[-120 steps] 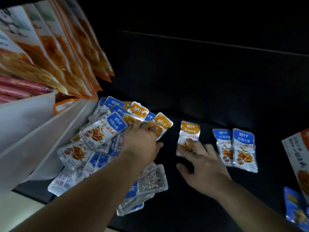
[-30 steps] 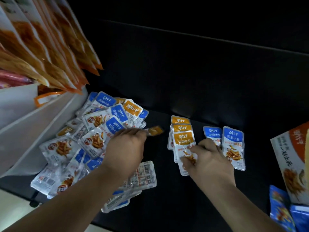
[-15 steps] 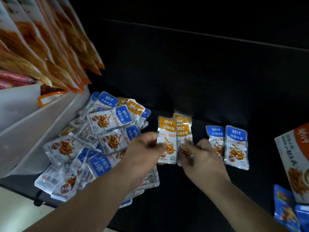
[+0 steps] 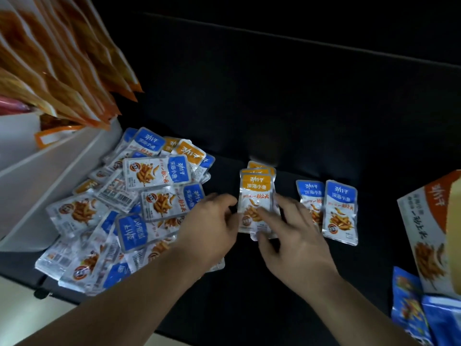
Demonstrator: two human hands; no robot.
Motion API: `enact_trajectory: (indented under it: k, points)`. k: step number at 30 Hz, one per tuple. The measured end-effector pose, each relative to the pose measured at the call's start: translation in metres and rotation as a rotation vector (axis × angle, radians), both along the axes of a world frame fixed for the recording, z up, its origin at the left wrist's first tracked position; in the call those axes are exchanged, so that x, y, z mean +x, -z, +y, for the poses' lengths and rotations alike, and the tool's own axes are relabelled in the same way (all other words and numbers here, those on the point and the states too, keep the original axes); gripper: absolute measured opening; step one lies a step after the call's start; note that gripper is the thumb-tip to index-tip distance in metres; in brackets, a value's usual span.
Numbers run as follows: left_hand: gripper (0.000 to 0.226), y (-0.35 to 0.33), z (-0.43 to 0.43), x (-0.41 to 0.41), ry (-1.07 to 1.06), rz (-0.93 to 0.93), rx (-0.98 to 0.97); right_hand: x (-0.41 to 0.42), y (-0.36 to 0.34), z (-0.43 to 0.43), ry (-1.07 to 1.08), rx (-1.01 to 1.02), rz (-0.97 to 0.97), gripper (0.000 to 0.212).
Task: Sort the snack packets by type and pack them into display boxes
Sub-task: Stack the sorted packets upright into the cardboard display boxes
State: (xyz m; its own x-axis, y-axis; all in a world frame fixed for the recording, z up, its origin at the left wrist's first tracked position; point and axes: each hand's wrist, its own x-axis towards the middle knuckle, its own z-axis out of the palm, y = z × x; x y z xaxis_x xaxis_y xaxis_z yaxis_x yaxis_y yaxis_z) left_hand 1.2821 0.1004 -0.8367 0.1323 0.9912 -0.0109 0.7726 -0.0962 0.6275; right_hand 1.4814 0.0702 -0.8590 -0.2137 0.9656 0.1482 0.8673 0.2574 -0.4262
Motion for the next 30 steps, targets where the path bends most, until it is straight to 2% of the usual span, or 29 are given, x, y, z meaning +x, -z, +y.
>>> enact_trajectory:
  k: [2,4,9,12,15,19,20,22,25,27,30]
  points:
    - [0.019,-0.003,-0.019,-0.017,0.029,0.113,0.16,-0.005,0.003,-0.002,-0.051,-0.053,-0.039,0.056]
    - [0.022,-0.003,-0.039,-0.039,0.062,0.253,0.226,-0.011,0.006,-0.004,-0.064,-0.099,-0.053,0.059]
    - [0.059,0.021,-0.07,-0.07,0.193,0.481,0.122,-0.03,0.002,-0.005,0.0,-0.217,-0.131,0.074]
    - [0.063,0.025,-0.069,-0.07,0.194,0.509,0.142,-0.042,-0.004,-0.004,0.038,-0.266,-0.229,0.084]
    - [0.055,0.02,-0.065,-0.068,0.187,0.479,0.162,-0.051,-0.019,0.006,0.101,-0.331,-0.278,0.076]
    - [0.017,-0.001,-0.05,-0.071,0.136,0.388,0.281,-0.053,-0.031,0.017,0.106,-0.343,-0.286,0.067]
    - [0.016,-0.005,-0.043,-0.075,0.107,0.399,0.31,-0.052,-0.031,0.016,0.099,-0.34,-0.285,0.067]
    - [0.036,-0.008,-0.026,-0.086,0.055,0.461,0.313,-0.048,-0.03,0.014,0.089,-0.336,-0.281,0.069]
    - [0.063,-0.01,0.0,-0.097,0.031,0.553,0.115,-0.045,-0.031,0.014,0.093,-0.313,-0.229,0.07]
    - [0.075,-0.016,0.017,-0.096,0.037,0.597,-0.031,-0.044,-0.035,0.015,0.101,-0.319,-0.167,0.068]
    - [0.091,-0.029,0.034,-0.086,0.051,0.711,-0.065,-0.043,-0.038,0.014,0.066,-0.385,-0.037,0.064]
